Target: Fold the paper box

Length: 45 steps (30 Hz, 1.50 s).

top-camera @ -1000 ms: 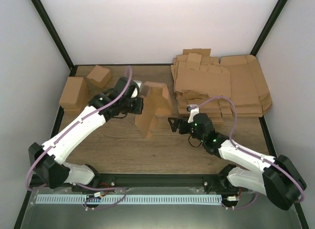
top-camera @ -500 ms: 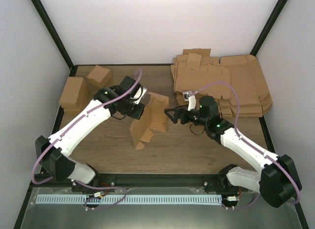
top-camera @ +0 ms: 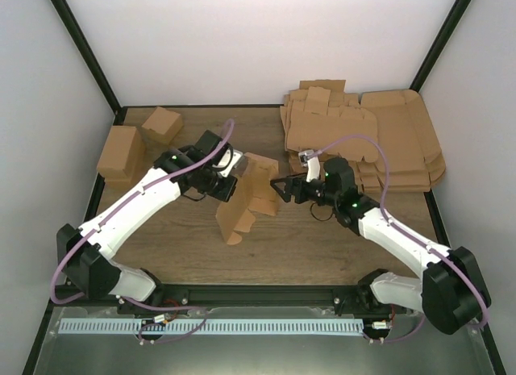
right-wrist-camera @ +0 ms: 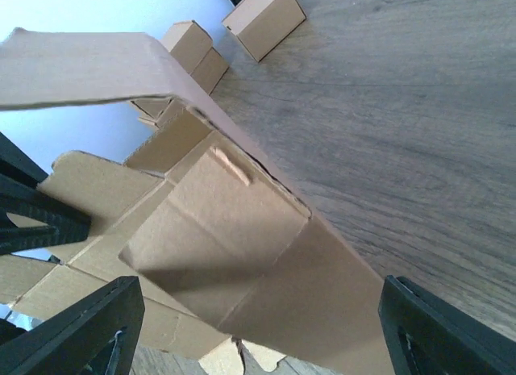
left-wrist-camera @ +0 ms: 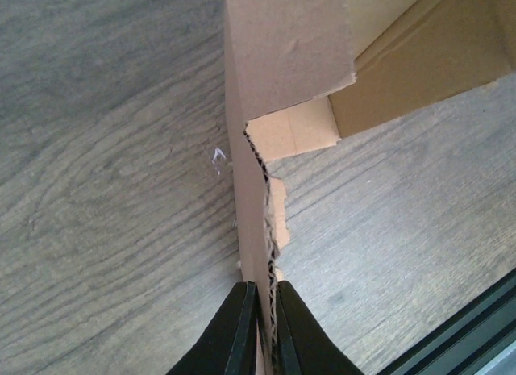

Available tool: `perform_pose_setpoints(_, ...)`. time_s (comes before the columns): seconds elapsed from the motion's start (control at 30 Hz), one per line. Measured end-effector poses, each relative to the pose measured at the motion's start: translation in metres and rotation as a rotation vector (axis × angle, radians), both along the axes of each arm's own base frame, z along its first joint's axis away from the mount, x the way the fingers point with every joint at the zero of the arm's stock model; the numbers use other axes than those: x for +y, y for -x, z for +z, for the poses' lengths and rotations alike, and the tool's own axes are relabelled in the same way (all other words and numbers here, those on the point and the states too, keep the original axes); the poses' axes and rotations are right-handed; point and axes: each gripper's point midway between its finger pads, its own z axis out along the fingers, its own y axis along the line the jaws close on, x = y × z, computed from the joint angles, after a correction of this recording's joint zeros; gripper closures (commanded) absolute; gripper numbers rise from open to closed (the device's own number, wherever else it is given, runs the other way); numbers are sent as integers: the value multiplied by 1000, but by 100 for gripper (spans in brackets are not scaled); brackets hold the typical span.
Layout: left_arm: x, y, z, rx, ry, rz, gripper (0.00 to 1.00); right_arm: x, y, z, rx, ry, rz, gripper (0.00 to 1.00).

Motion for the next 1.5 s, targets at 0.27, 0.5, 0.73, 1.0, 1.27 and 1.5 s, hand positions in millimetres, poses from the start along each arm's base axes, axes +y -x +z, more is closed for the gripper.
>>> perform_pose_setpoints(0.27, 2, 7, -10, 18, -9, -19, 93, -7, 0, 16, -64, -13, -13, 18)
perform_pose_setpoints(0.5, -1, 6, -7, 11, 12, -30, 86, -9, -10, 2, -33, 17, -29, 21)
perform_pose_setpoints(0.73, -9, 7, 5, -11, 74, -44, 29, -5, -14, -17, 15, 42, -14, 22)
perform_pose_setpoints(1.0, 0, -2, 64, -133, 254, 42, 19, -5, -14, -17, 0, 49, -7, 24)
perform_pose_setpoints(1.27, 35, -45, 71, -129, 440, 200, 19, -5, -14, -17, -15, 59, 2, 24)
perform_pose_setpoints(1.5, 16, -48, -2, 124, 552, 178, 16, -4, -13, -17, -20, 62, 13, 24)
